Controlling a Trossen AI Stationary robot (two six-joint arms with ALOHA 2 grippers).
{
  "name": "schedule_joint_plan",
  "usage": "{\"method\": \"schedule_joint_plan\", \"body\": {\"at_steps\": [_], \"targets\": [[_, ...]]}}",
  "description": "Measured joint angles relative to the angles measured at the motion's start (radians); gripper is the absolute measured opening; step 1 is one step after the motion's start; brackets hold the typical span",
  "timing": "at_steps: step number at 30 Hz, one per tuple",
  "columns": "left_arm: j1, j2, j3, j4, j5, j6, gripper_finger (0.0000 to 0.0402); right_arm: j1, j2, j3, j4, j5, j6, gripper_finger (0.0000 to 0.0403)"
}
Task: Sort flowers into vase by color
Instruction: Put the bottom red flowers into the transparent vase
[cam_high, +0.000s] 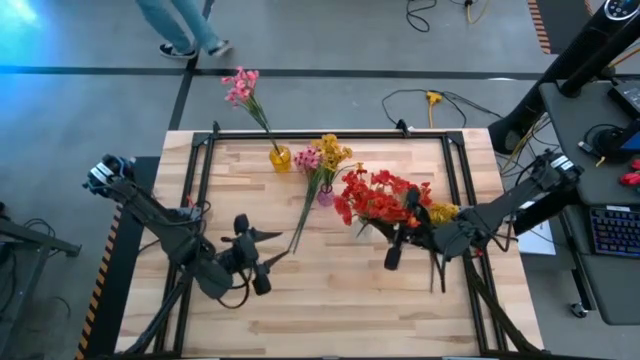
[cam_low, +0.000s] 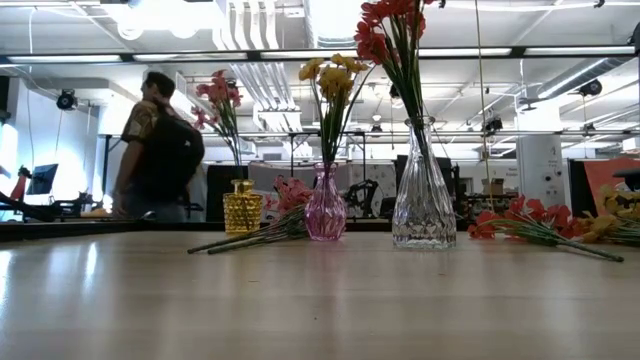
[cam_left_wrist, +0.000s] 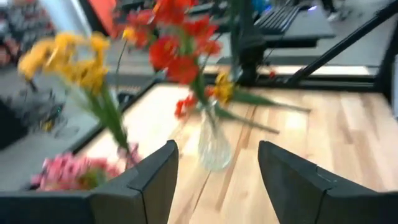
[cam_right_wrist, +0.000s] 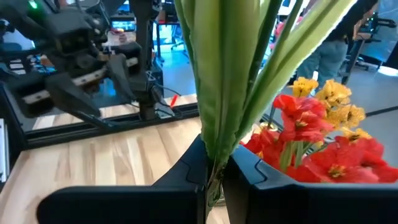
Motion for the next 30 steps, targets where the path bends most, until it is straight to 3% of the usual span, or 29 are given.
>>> {"method": "schedule_joint_plan", "body": {"at_steps": [4,13,25,30], "targets": [[0.015,0.003,0.0,-0.116,-0.002,-0.119,0.02,0.004,-0.035,0.0,-0.055,0.001,0.008,0.0018],[0.024,0.02,0.0,-0.124,-0.02,-0.13,0.02,0.005,-0.094,0.003,-0.22,0.054,0.053,0.0018],[0.027,0.02,0.0,-0.123,-0.062,-0.134,0.02,0.003,-0.115,-0.021,-0.218,0.08,0.016,0.0018],[0.027,0.02,0.0,-0.123,-0.079,-0.137,0.02,-0.02,-0.115,-0.067,-0.113,0.082,-0.007,0.0018]]}}
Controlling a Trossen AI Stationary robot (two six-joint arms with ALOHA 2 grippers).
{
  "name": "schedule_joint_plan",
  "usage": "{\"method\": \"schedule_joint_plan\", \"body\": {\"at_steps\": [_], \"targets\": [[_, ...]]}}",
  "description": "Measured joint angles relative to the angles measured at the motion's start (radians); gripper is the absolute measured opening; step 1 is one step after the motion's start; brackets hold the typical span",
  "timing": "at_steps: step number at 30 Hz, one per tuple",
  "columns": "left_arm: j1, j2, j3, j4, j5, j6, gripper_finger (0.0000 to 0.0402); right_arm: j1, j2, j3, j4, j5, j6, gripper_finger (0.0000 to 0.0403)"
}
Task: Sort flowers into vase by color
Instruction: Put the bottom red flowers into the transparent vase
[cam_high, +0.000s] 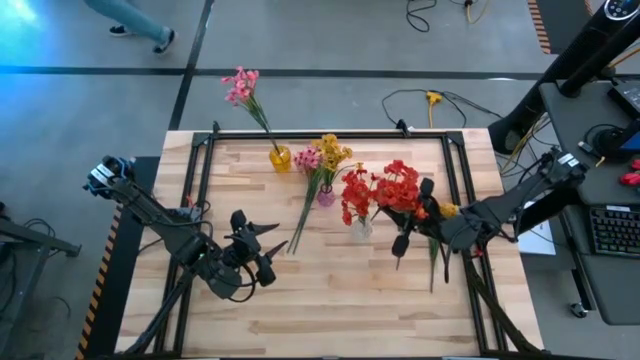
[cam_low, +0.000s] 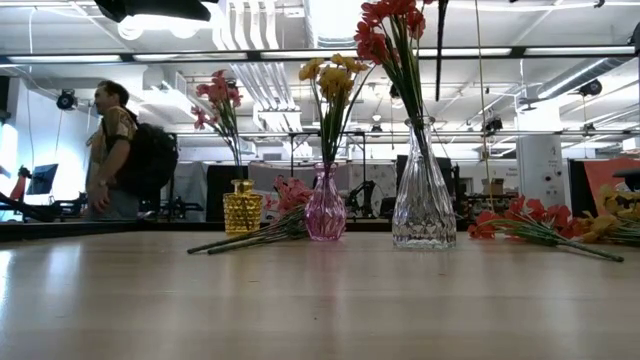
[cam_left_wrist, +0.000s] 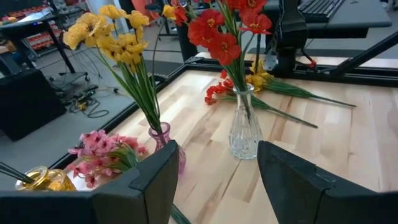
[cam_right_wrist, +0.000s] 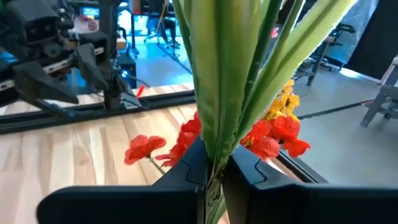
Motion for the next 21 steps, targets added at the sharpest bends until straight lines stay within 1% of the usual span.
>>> {"method": "schedule_joint_plan", "body": {"at_steps": [4,9,21], "targets": [[0.0,0.0,0.0,0.0,0.0,-0.001,0.02,-0.014,-0.005,-0.017,0.041,0.0,-0.023,0.0018],[0.0,0.0,0.0,0.0,-0.001,-0.001,0.02,-0.033,-0.008,-0.017,0.05,0.0,-0.031,0.0018],[0.0,0.0,0.0,0.0,-0.001,-0.001,0.02,-0.044,0.033,-0.02,0.066,0.007,0.009,0.0018]]}}
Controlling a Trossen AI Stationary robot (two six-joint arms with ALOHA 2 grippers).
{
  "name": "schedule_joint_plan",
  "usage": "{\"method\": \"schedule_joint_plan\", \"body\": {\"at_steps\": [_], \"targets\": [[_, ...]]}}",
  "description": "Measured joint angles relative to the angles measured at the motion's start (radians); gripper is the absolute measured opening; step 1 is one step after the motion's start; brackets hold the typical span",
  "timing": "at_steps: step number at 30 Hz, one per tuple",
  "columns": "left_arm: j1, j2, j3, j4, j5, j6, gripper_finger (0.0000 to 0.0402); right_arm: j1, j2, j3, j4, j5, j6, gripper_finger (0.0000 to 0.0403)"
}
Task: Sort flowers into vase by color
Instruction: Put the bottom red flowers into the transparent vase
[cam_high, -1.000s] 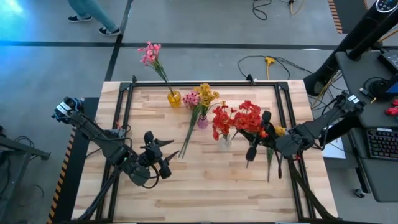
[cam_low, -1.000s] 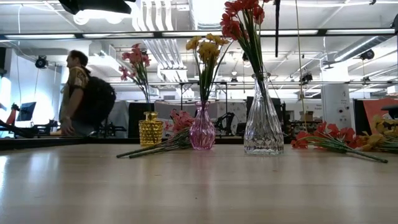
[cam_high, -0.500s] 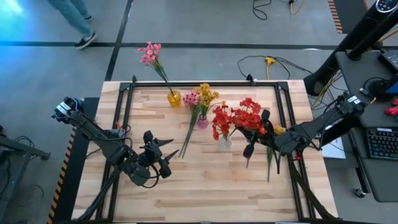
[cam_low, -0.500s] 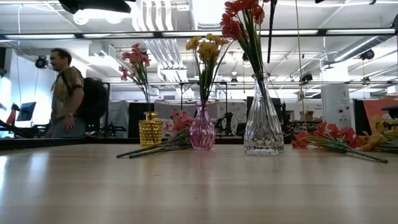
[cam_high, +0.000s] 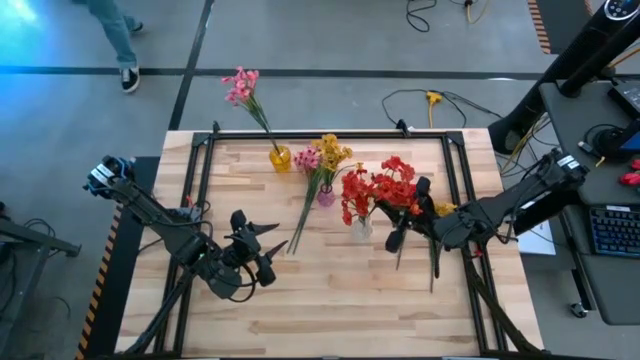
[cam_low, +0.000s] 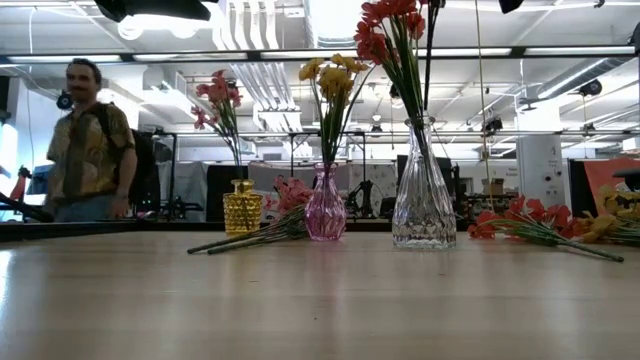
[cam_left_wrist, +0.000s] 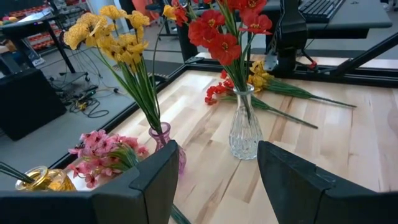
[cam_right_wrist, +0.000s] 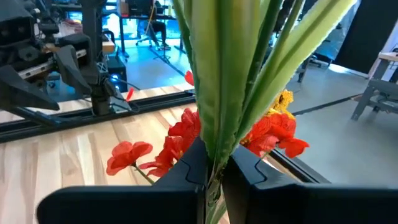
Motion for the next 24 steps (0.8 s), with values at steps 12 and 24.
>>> {"method": "schedule_joint_plan", "body": {"at_steps": [12,24], "targets": [[0.0,0.0,0.0,0.0,0.0,0.009,0.02,-0.001,0.048,-0.001,0.007,0.045,0.04,0.0018],[0.0,0.0,0.0,0.0,0.0,0.01,0.02,-0.002,0.066,-0.001,0.001,0.044,0.052,0.0034]]}}
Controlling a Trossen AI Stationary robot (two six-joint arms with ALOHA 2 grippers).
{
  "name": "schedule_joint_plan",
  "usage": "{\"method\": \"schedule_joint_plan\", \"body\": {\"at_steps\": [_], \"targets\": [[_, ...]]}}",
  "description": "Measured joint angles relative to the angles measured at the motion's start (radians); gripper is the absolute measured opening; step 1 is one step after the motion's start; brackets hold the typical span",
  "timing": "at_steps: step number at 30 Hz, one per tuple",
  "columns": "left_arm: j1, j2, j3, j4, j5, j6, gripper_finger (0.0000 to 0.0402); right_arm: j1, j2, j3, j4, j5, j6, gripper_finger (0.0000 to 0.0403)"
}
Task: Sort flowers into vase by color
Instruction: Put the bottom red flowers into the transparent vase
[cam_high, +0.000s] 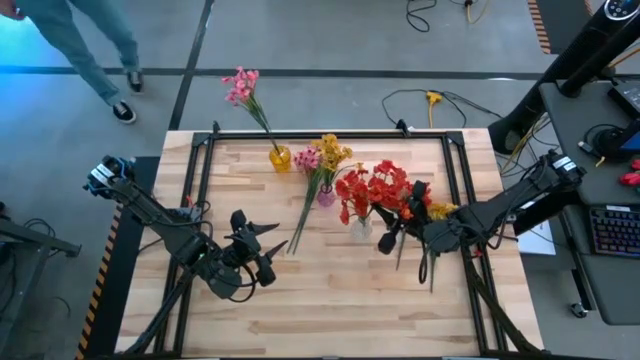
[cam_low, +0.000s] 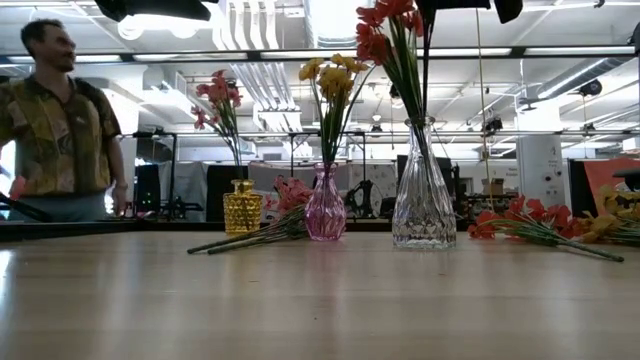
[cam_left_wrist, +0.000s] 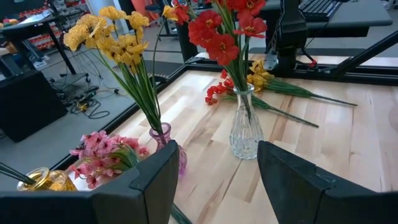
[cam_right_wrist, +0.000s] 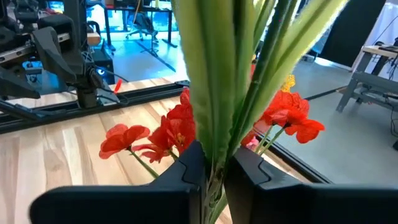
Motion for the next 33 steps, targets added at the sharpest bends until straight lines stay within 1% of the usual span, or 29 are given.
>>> {"method": "schedule_joint_plan", "body": {"at_steps": [22,33], "targets": [[0.0,0.0,0.0,0.0,0.0,0.0,0.02,0.0,0.001,0.0,-0.012,0.001,0.033,0.0123],[0.0,0.0,0.0,0.0,0.0,0.001,0.02,0.0,-0.008,0.0,-0.153,-0.003,0.178,0.0172]]}}
